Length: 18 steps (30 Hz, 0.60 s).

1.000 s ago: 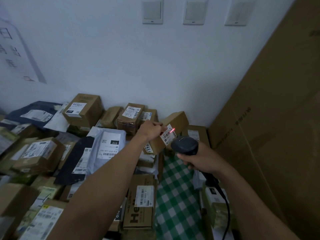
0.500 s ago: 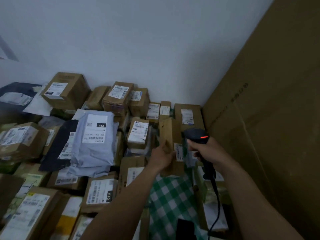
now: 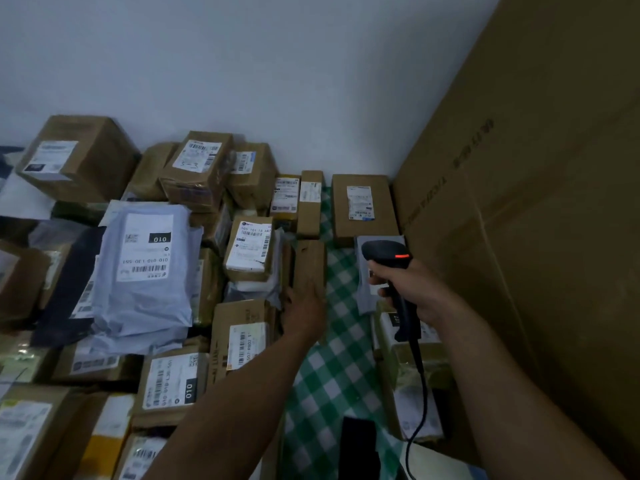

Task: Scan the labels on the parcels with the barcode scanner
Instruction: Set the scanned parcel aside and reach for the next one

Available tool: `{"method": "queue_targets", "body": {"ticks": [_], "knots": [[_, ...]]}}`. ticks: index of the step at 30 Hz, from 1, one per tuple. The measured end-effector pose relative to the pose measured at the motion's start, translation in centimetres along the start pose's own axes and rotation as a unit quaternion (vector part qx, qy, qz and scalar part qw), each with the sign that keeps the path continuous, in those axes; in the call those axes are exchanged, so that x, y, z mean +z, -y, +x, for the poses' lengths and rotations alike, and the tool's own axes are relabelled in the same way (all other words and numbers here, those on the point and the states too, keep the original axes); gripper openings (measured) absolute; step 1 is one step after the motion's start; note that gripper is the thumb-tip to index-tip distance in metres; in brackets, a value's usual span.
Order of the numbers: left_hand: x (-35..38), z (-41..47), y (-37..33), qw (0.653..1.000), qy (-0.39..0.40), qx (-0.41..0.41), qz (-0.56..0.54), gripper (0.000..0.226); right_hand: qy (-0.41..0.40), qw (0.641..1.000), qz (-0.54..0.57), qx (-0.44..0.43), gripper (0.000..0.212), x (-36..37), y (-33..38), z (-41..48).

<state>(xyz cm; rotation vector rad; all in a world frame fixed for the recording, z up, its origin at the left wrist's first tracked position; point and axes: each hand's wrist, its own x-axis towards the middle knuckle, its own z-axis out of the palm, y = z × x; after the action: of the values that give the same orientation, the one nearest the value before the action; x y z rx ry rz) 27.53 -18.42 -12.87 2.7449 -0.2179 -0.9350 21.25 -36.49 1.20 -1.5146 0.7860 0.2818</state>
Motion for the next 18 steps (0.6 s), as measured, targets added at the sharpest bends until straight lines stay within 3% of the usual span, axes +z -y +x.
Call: {"method": "queue_targets", "body": {"ticks": [2, 5, 8, 10, 14, 16, 18], "knots": [[0.2, 0.4, -0.4, 0.999, 0.001, 0.008, 0.043, 0.087, 0.002, 1.0, 0.003, 0.005, 0.021, -0.1, 0.1, 0.4], [-0.6, 0.4, -1.7, 0.993, -0.055, 0.078, 0.068, 0.06, -0.002, 1.0, 0.022, 0.01, 0.022, -0.4, 0.0, 0.9], [-2.3, 1.8, -3.4, 0.971, -0.154, 0.168, -0.07, 0.041, -0.008, 0.999, 0.038, 0.015, 0.014, -0.7, 0.1, 2.0], [-3.8, 3.9, -4.7, 0.95, -0.198, 0.17, -0.17, 0.029, -0.008, 0.999, 0.04, 0.016, 0.017, -0.8, 0.3, 3.1], [-6.3, 8.2, -7.8, 0.935, -0.084, 0.134, -0.319, 0.031, -0.01, 0.998, 0.052, 0.027, 0.017, -0.8, 0.4, 5.5], [-6.6, 10.7, -8.9, 0.929, -0.04, 0.132, -0.343, 0.022, -0.013, 0.997, 0.067, 0.037, 0.017, -1.1, 0.4, 6.4], [-5.2, 14.8, -9.2, 0.929, 0.006, 0.12, -0.349, 0.028, -0.015, 0.996, 0.076, 0.051, 0.017, -1.5, 0.2, 7.2]]}}
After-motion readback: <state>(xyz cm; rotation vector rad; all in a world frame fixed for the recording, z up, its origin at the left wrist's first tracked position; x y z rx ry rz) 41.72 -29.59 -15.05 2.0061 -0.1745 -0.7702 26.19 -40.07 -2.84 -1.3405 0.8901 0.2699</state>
